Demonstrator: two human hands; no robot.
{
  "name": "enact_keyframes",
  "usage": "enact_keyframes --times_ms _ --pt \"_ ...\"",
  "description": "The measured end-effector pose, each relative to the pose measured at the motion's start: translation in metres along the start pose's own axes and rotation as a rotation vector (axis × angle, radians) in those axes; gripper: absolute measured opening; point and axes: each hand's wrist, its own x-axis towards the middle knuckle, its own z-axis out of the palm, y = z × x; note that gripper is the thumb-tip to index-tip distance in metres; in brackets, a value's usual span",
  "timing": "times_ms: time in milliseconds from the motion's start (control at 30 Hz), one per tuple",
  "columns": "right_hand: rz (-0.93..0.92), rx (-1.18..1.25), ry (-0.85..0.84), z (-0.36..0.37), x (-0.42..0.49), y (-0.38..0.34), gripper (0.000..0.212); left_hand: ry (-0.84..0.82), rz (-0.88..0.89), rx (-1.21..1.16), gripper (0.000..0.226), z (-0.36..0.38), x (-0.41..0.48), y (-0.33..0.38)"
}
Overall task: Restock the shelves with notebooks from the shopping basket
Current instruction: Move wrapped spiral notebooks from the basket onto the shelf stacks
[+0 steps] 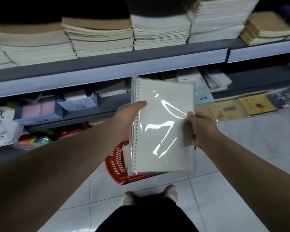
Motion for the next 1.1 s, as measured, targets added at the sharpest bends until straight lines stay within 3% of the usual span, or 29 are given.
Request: enact_keyframes --times_ms 33,233,400,533,700,900,1100 --pt "-0.006 0.012 0.006 -0.002 -0.008 -0.006 0.005 -0.006 0.007 -0.001 0.024 0.000 -0.009 0.005" --pt "-0.101 0.026 -0.021 -0.013 -0.046 -0.041 0.023 -0.053 0.045 -0.012 0.019 0.000 -0.050 0.034" --pt "-0.130 0.053 -0.059 -0.015 -0.074 -0.073 0.004 -0.105 0.085 -0.053 0.019 -0.002 -0.075 0.061" --pt "-0.148 0.105 -0.071 -0.014 -0.097 -0.097 0.006 -0.117 0.142 -0.040 0.022 -0.006 -0.091 0.081" --pt "-0.141 0.171 -0.103 -0.015 -0.119 -0.112 0.027 -0.148 0.158 -0.036 0.029 -0.012 -0.107 0.097" --pt "-0.210 0.160 -0.098 -0.013 -0.137 -0.140 0.032 -0.186 0.216 -0.061 0.019 -0.015 -0.123 0.125" --pt "-0.264 0.198 -0.098 -0.005 -0.157 -0.172 0.024 -0.206 0.292 -0.047 0.015 -0.018 -0.135 0.159"
